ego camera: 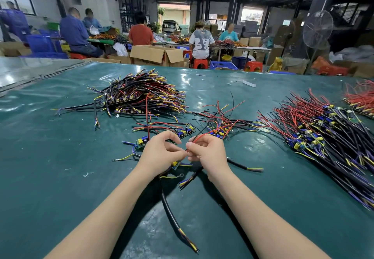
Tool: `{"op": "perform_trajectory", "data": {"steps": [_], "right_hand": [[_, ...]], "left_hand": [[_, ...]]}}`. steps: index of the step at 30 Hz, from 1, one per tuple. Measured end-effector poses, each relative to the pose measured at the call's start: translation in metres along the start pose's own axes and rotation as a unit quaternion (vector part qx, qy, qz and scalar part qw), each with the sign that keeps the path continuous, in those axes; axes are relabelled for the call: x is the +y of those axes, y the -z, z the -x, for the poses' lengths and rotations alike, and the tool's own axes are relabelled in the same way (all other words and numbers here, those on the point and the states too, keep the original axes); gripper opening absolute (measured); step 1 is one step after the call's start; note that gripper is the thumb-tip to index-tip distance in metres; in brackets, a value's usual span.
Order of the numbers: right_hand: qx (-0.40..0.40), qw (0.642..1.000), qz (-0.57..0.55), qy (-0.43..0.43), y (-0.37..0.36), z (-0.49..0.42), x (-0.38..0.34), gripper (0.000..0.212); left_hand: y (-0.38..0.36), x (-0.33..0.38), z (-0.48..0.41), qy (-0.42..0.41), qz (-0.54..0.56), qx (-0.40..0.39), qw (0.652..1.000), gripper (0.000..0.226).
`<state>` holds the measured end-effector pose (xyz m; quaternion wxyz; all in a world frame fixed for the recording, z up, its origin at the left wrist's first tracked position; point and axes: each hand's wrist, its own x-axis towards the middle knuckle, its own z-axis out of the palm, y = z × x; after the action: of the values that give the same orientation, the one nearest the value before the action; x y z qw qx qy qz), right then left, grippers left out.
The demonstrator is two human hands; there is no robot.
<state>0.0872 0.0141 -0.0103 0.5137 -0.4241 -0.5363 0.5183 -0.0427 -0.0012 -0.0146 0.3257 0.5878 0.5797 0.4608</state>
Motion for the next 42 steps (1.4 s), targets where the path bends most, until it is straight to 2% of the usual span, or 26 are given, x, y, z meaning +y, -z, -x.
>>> {"op": "perform_trajectory", "data": {"steps": [8,11,15,20,25,29,32,34,39,42], "right_hand": [[-0.025,1.0,0.011,-0.013,0.0005,-0.0015,0.0007,0.021],[-0.064,0.998,0.0,-0.019,0.0025,-0.0017,-0.0007,0.012],[-0.087,0.996,0.002,-0.013,0.005,-0.0015,-0.0006,0.022],[-0.084,0.995,-0.041,-0.031,0.0043,-0.0008,-0.0012,0.021],[-0.046,0.993,-0.101,-0.041,0.0009,0.0016,-0.0031,0.02],[-0.04,0.993,-0.106,-0.044,0.0004,0.0017,-0.0039,0.02],[-0.025,0.991,-0.126,-0.044,0.0016,0.0003,-0.0044,0.021],[-0.012,0.99,-0.132,-0.038,0.0031,-0.0014,-0.0042,0.022],[-0.007,0.996,-0.087,-0.033,0.0055,-0.0037,-0.001,0.024],[-0.048,0.998,-0.029,-0.028,0.005,-0.0029,-0.0004,0.023]], "left_hand": [[-0.0007,0.0031,0.0025,-0.066,-0.107,-0.006,0.992,0.029],[0.0001,0.0036,0.0023,-0.067,-0.116,-0.011,0.991,0.03],[-0.0002,0.0041,0.0013,-0.042,-0.107,-0.017,0.993,0.032],[0.0017,0.0081,0.0007,0.006,-0.039,-0.028,0.999,0.025],[0.0006,0.0065,0.0016,-0.014,-0.006,-0.037,0.999,0.006],[0.0016,0.0071,0.0035,-0.023,0.02,-0.054,0.998,0.014],[0.001,0.0068,0.0045,0.024,0.104,-0.075,0.991,0.021],[0.0015,0.0081,0.0054,0.067,0.153,-0.096,0.981,0.016],[0.0063,0.0088,0.0029,0.121,0.226,-0.113,0.96,0.022],[0.0072,0.0078,0.002,0.113,0.219,-0.114,0.963,0.027]]}}
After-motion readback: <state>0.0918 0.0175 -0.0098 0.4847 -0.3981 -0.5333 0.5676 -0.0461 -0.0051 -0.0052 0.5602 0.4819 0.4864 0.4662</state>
